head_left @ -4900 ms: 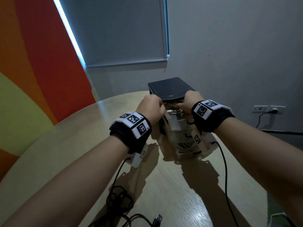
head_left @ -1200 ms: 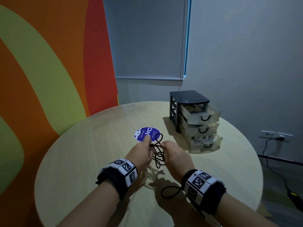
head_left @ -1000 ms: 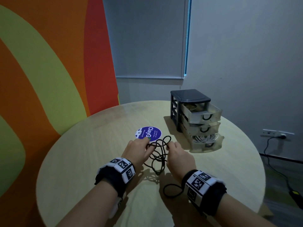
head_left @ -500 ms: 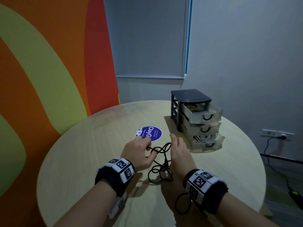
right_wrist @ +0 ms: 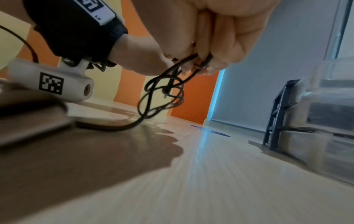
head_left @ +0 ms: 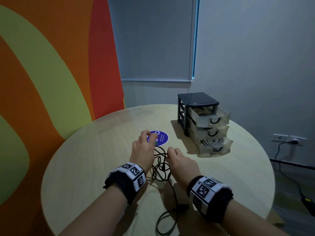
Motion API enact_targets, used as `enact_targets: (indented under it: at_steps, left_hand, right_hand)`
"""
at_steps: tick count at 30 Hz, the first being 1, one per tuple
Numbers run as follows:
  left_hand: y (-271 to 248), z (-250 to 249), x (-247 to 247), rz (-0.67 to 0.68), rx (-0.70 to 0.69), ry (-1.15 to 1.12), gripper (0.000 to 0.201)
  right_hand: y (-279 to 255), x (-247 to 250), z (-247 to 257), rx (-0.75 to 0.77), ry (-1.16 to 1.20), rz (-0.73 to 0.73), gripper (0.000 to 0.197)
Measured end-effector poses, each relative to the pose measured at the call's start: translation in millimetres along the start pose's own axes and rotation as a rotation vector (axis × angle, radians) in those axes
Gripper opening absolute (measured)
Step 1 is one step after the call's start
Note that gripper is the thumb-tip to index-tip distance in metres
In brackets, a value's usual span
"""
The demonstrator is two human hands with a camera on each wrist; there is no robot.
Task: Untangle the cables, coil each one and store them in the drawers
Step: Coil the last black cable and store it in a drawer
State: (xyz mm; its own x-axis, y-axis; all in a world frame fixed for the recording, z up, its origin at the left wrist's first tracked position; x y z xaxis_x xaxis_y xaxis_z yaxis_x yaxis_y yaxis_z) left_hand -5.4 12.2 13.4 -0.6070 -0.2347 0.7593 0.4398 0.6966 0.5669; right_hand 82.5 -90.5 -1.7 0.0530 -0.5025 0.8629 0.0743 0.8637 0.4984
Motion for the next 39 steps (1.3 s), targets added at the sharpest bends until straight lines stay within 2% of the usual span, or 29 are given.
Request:
enact_targets:
  at_steps: [1, 3, 6, 8, 10, 12, 15, 17, 20, 24, 28, 30, 32, 34, 36, 39]
  left_hand:
    - [-0.1, 0.0, 0.9, -0.033, -0.027, -0.007, 0.054]
    - [-1.9, 0.5, 3.8, -0.055, -0.172, -0.048, 0.058]
    - [-9.8, -3.6, 6.4, 0.05, -0.454, -0.049, 0.051]
    - [-13.1, -10.4, 2.9, 0.135, -0.582, -0.002, 0.053]
    - [-12.9, -14.6, -4.3, 0.175, -0.614, -0.022, 0.051]
    - [-14.7, -14.4, -12.0, 0.142, -0.607, -0.09, 0.046]
    - [-26.2, -5.0, -20.8, 0.163, -0.568, -0.134, 0.06]
    - [-25.3, 0.5, -19.2, 0.218, -0.544, -0.158, 0.065]
    - [-10.0, 4.1, -9.6, 0.222, -0.534, -0.207, 0.035]
    - [-2.8, 1.9, -4.5, 0.194, -0.494, -0.324, 0.017]
    - [0.0, 3.4, 2.0, 0.148, -0.355, -0.394, 0.037]
    - [-2.3, 0.4, 7.2, 0.13, -0.303, -0.427, 0.038]
    - [-1.8, 1.0, 11.3, 0.078, -0.181, -0.47, 0.028]
    - [4.6, 11.9, 16.4, -0.03, 0.036, -0.519, 0.014]
    - [9.6, 27.1, 20.5, -0.143, 0.207, -0.558, 0.014]
    - [10.6, 34.1, 23.3, -0.205, 0.27, -0.548, 0.009]
  right_hand:
    - [0.5, 2.4, -1.7, -0.03, -0.017, 0.098, 0.017]
    - [0.1, 7.0, -6.5, -0.048, -0.053, 0.2, 0.026]
    - [0.1, 10.2, -10.3, -0.091, -0.063, 0.224, 0.027]
    - [0.8, 8.4, -11.8, -0.101, -0.069, 0.247, 0.03]
    - [1.0, 8.4, -13.9, -0.115, -0.06, 0.253, 0.036]
    - [0.5, 11.4, -12.1, -0.133, -0.079, 0.296, 0.037]
    - [-0.5, 8.6, -7.2, -0.098, -0.093, 0.367, 0.036]
    - [0.7, 10.8, -6.0, -0.101, -0.091, 0.346, 0.032]
    - [2.9, 12.6, -8.7, -0.126, -0.048, 0.299, 0.027]
    - [6.3, 24.4, -7.4, -0.113, -0.111, 0.16, 0.016]
    - [4.6, 16.1, -16.0, -0.095, -0.065, 0.227, 0.027]
    - [6.5, 14.8, -16.6, -0.092, -0.084, 0.208, 0.029]
    - [7.7, 12.9, -22.7, -0.145, -0.075, 0.246, 0.031]
    - [4.9, 12.1, -36.1, -0.239, -0.087, 0.337, 0.035]
    - [1.6, 13.5, -47.3, -0.289, -0.101, 0.372, 0.036]
    - [-0.1, 12.6, -48.1, -0.298, -0.095, 0.294, 0.035]
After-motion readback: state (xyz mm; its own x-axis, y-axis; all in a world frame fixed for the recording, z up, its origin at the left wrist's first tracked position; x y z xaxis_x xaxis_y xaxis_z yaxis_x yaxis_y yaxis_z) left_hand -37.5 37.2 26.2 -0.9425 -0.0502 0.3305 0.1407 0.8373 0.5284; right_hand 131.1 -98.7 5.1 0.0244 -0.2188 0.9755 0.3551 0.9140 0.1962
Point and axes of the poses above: each hand's wrist, its own y-axis towards the middle knuckle, its own x-axis out of the back of the hand, z = x × y, the point moved 2 cm from there along y, towards the middle knuckle, and after that the axes turned 13 degrees about x, right-handed, at the moved point
